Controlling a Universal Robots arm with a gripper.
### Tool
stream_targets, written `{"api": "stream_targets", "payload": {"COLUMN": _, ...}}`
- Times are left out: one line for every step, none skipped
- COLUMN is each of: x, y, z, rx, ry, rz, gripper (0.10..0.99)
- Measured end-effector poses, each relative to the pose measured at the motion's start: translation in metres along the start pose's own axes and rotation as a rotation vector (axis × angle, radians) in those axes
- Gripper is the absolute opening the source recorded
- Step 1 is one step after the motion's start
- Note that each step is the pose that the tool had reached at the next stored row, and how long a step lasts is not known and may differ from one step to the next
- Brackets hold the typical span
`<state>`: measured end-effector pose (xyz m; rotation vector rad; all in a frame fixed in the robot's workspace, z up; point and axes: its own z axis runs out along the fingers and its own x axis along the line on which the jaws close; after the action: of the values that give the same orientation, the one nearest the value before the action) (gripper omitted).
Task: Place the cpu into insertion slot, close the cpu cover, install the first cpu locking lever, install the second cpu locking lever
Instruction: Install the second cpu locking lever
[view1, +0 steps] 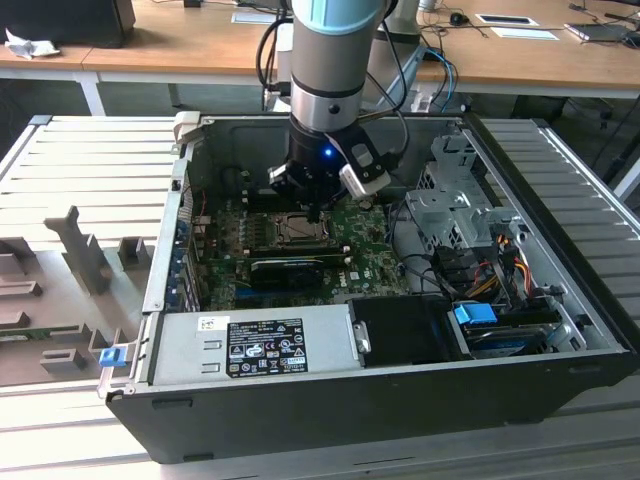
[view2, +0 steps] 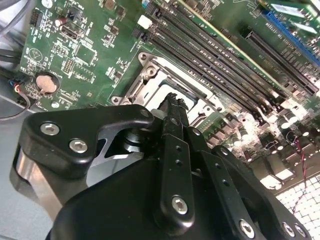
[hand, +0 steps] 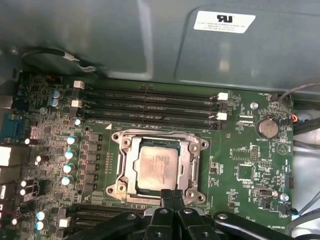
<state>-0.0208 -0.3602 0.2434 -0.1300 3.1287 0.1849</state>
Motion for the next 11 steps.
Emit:
{"api": "stream_targets", "payload": {"x": 0.0001, "y": -0.0014, "z": -0.0001, "rx": 0.0, "ry": 0.0002, "rz": 0.0, "gripper": 0.106}}
{"api": "stream_targets", "payload": {"x": 0.0002, "y": -0.0022, "z": -0.0001, "rx": 0.0, "ry": 0.0008, "rz": 0.0, "gripper": 0.106}}
{"api": "stream_targets", "payload": {"x": 0.0003, "y": -0.0035, "z": -0.0002, "rx": 0.0, "ry": 0.0022, "rz": 0.0, "gripper": 0.106}}
{"api": "stream_targets", "payload": {"x": 0.0004, "y": -0.0044, "z": -0.0003, "rx": 0.0, "ry": 0.0028, "rz": 0.0, "gripper": 0.106}}
{"api": "stream_targets", "payload": {"x": 0.0004, "y": -0.0052, "z": -0.0003, "rx": 0.0, "ry": 0.0032, "rz": 0.0, "gripper": 0.106}}
{"api": "stream_targets", "payload": {"x": 0.0005, "y": -0.0063, "z": -0.0003, "rx": 0.0, "ry": 0.0033, "rz": 0.0, "gripper": 0.106}}
{"api": "stream_targets", "payload": {"x": 0.0006, "y": -0.0076, "z": -0.0002, "rx": 0.0, "ry": 0.0034, "rz": 0.0, "gripper": 0.106}}
{"api": "stream_targets", "payload": {"x": 0.0008, "y": -0.0091, "z": -0.0002, "rx": 0.0, "ry": 0.0034, "rz": 0.0, "gripper": 0.106}}
{"api": "stream_targets", "payload": {"x": 0.0009, "y": -0.0105, "z": -0.0001, "rx": -0.001, "ry": 0.0033, "rz": 0.0, "gripper": 0.106}}
{"api": "stream_targets", "payload": {"x": 0.001, "y": -0.0123, "z": 0.0003, "rx": -0.002, "ry": 0.0036, "rz": 0.0, "gripper": 0.106}}
{"api": "stream_targets", "payload": {"x": 0.0012, "y": -0.0137, "z": 0.0013, "rx": -0.006, "ry": 0.0039, "rz": 0.001, "gripper": 0.106}}
